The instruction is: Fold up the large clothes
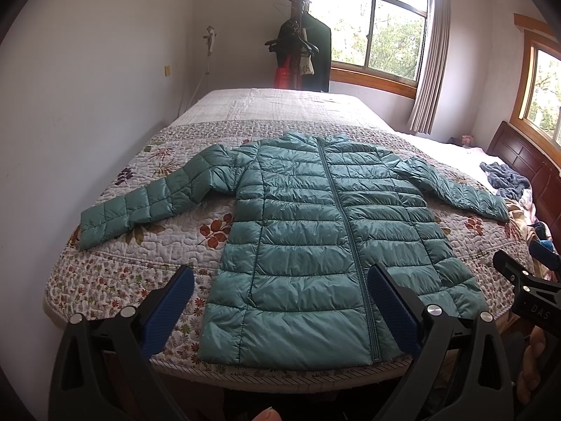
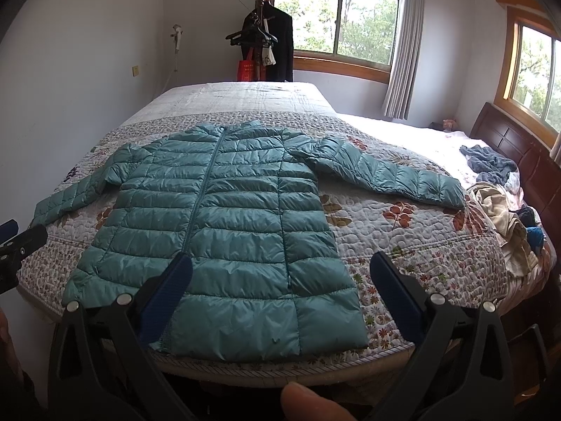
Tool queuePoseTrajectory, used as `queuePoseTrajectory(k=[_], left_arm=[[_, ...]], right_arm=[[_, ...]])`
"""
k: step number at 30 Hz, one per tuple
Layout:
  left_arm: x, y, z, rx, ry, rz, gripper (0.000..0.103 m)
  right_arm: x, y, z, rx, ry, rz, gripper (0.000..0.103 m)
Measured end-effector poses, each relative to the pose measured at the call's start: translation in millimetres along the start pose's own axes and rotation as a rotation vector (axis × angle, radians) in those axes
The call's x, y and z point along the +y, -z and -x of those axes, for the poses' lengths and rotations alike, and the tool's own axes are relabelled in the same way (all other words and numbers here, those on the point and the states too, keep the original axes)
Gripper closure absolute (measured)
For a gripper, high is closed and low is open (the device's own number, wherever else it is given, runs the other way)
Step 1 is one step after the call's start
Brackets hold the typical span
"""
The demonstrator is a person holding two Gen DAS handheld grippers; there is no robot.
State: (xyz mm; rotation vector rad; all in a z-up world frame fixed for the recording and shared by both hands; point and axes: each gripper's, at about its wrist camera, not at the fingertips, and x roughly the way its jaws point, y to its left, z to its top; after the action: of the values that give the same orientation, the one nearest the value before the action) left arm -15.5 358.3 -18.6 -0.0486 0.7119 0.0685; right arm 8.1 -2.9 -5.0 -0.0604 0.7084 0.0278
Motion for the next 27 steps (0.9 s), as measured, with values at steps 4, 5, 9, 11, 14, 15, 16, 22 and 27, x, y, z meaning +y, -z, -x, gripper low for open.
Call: queuePoseTrajectory(k=[4,5,9,11,14,15,16,22,27], left_arm=[[-1,0,-3,0.004,0.003,0.0,0.004],[-1,0,-4,0.005,0.004,0.0,0.004],[0,-4,-17,0.015,0.015,0.007,0.004],[-1,-8,-25,0.01,0.022,0.001,0.004],[-1,-16,-40,0.002,0.057,-0.006,0.004],[1,-19,-46,-0.005,0.08,-0.005,0.004],[1,-23,-52,-0.016,0.106,-0.003,0.004],[-10,-49,-88,-0.048,0.175,-0.079,0.004],[-22,-70,-116,-0.039,0.248,-0.131,0.004]], right_arm=[[-1,0,-3,0.004,0.003,-0.001,0.003],[-2,0,-5,0.007,0.005,-0.001,0.003],[-9,-1,-19,0.025,0.026,-0.004,0.003],[-14,-4,-28,0.03,0.043,0.003,0.003],[-28,-12,-45,0.031,0.06,-0.004,0.003],[-36,-15,-52,0.035,0.063,-0.017,0.003],[-42,-17,-57,0.038,0.065,-0.026,0.003],[-108,-33,-107,0.06,0.017,-0.131,0.003],[-187,-42,-151,0.104,-0.002,-0.356,0.003]])
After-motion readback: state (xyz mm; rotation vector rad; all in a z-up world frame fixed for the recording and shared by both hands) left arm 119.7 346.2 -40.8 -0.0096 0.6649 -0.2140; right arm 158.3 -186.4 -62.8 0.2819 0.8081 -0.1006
